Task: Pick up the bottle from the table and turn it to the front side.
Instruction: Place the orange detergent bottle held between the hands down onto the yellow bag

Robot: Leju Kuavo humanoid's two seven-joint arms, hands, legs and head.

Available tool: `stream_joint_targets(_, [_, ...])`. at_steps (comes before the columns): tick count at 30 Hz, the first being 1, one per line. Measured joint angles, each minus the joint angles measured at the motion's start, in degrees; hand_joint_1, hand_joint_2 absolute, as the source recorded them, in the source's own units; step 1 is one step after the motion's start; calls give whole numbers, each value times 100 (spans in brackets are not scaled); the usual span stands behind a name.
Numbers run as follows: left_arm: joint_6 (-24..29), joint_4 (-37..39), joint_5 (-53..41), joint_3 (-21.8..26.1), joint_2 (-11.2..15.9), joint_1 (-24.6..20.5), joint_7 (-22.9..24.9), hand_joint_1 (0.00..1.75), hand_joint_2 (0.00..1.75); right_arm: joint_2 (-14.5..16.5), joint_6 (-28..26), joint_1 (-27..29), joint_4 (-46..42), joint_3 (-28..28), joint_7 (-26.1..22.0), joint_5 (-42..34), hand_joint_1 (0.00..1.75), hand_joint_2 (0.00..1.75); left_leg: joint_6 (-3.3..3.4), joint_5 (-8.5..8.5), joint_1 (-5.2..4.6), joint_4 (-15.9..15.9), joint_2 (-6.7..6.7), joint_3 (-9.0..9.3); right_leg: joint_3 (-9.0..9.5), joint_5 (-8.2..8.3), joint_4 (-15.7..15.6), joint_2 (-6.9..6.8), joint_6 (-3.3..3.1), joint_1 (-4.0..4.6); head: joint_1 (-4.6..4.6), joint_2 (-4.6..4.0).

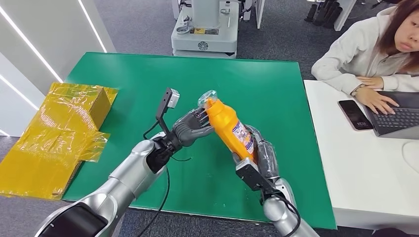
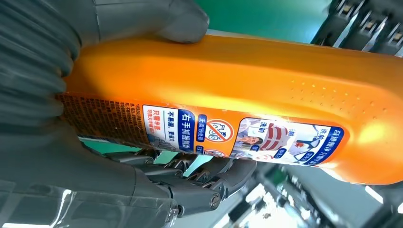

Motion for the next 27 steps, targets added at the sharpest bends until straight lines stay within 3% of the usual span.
stream_joint_targets(7, [702, -37, 382, -164, -236, -6, -241, 0, 175, 70, -357, 193, -39, -285, -282, -179, 175, 175, 0, 0, 0, 1, -2, -1, -3, 0, 0, -2, 0, -1, 0, -1])
stream_joint_targets(15, [1902, -251, -73, -427, -586, -72, -1038, 0, 175, 347, -535, 235, -36, -533, -478, -618, 175, 175, 0, 0, 1, 1, 0, -2, -4, 1, 1, -1, 0, -1, 0, 0])
stream_joint_targets(27, [2105, -359, -409, -534, -816, -108, -1049, 0, 175, 674, -576, 94, 100, -572, -460, -237, 175, 175, 0, 0, 1, 1, 1, -2, -4, 1, 2, 1, 0, -1, 0, 0])
